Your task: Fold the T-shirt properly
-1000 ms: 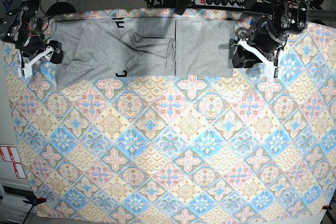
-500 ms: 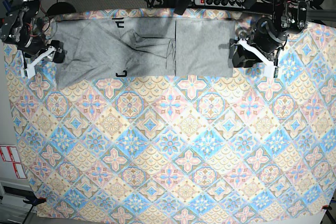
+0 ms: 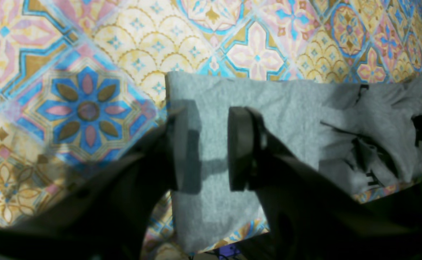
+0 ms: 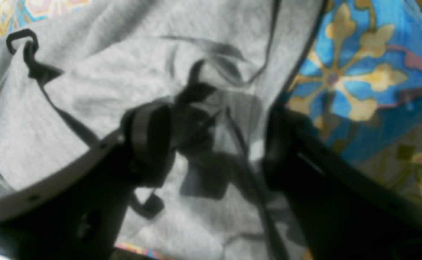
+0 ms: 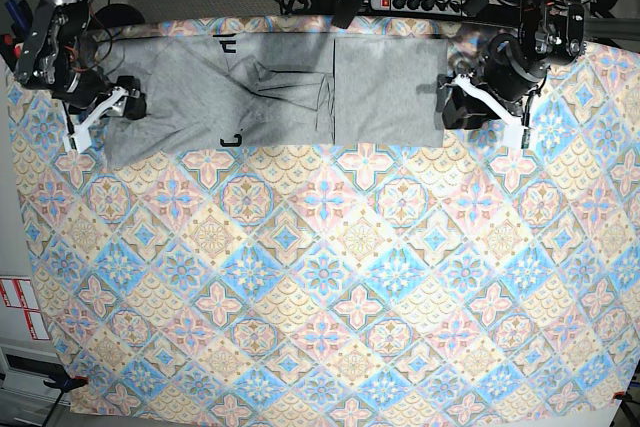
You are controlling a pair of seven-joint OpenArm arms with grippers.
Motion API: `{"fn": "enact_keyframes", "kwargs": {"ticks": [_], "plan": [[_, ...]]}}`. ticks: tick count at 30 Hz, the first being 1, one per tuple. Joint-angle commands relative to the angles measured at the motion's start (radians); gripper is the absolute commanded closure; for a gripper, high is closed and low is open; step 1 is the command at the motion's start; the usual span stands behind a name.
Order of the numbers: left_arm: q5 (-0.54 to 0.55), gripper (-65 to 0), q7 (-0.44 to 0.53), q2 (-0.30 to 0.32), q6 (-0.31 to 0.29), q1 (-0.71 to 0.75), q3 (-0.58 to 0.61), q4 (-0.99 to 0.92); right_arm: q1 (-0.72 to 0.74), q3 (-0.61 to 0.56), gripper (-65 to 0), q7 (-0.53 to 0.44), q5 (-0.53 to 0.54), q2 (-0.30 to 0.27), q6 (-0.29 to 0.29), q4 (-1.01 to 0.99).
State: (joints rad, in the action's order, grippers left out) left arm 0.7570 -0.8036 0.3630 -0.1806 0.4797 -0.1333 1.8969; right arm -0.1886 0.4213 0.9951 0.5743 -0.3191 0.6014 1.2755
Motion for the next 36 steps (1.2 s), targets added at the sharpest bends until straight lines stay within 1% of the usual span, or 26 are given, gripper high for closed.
{"fn": "enact_keyframes", "kwargs": {"ticks": [1, 6, 7, 9, 11, 19, 21, 27, 28, 33, 36], "plan": [[0.011, -19.1, 0.019, 0.008, -0.006, -0.002, -0.006, 0.014, 0.005, -0.008, -37.4, -0.005, 0.008, -0.019, 0.004, 0.011], [0.011, -19.1, 0.020, 0.008, -0.006, -0.002, -0.006, 0.014, 0.005, -0.040, -37.4, -0.005, 0.052, -0.019, 0.010, 0.013], [0.011, -19.1, 0.020, 0.008, -0.006, -0.002, -0.006, 0.014, 0.005, -0.049, -37.4, -0.006, 0.065, -0.019, 0.025, 0.013], [0.011, -19.1, 0.020, 0.008, -0.006, -0.002, -0.006, 0.014, 0.007, -0.062, -37.2, -0.005, 0.077, -0.019, 0.074, 0.013], [0.011, -19.1, 0.020, 0.008, -0.006, -0.002, -0.006, 0.014, 0.007, -0.069, -37.2, -0.005, 0.075, -0.019, 0.097, 0.013], [0.011, -19.1, 0.020, 0.008, -0.006, -0.002, -0.006, 0.010, 0.007, -0.066, -36.0, -0.008, 0.072, -0.019, 0.097, 0.011], [0.011, -19.1, 0.020, 0.008, -0.006, -0.002, -0.006, 0.010, 0.007, -0.068, -31.2, -0.008, 0.072, -0.019, 0.097, 0.011], [0.011, -19.1, 0.022, 0.008, -0.006, -0.002, -0.006, 0.010, 0.013, -0.068, -1.5, -0.005, 0.072, -0.019, 0.097, 0.010], [0.012, -19.1, 0.022, 0.008, -0.006, -0.002, -0.006, 0.010, 0.013, -0.068, 0.0, -0.005, 0.072, -0.019, 0.097, 0.010], [0.012, -19.1, 0.023, 0.008, -0.006, -0.002, -0.007, 0.010, 0.014, -0.068, 0.0, -0.003, 0.071, -0.019, 0.097, 0.011], [0.037, -19.1, 0.023, -0.014, -0.006, -0.002, -0.015, 0.010, 0.010, -0.058, 0.0, -0.003, 0.080, -0.019, 0.097, 0.025]]}}
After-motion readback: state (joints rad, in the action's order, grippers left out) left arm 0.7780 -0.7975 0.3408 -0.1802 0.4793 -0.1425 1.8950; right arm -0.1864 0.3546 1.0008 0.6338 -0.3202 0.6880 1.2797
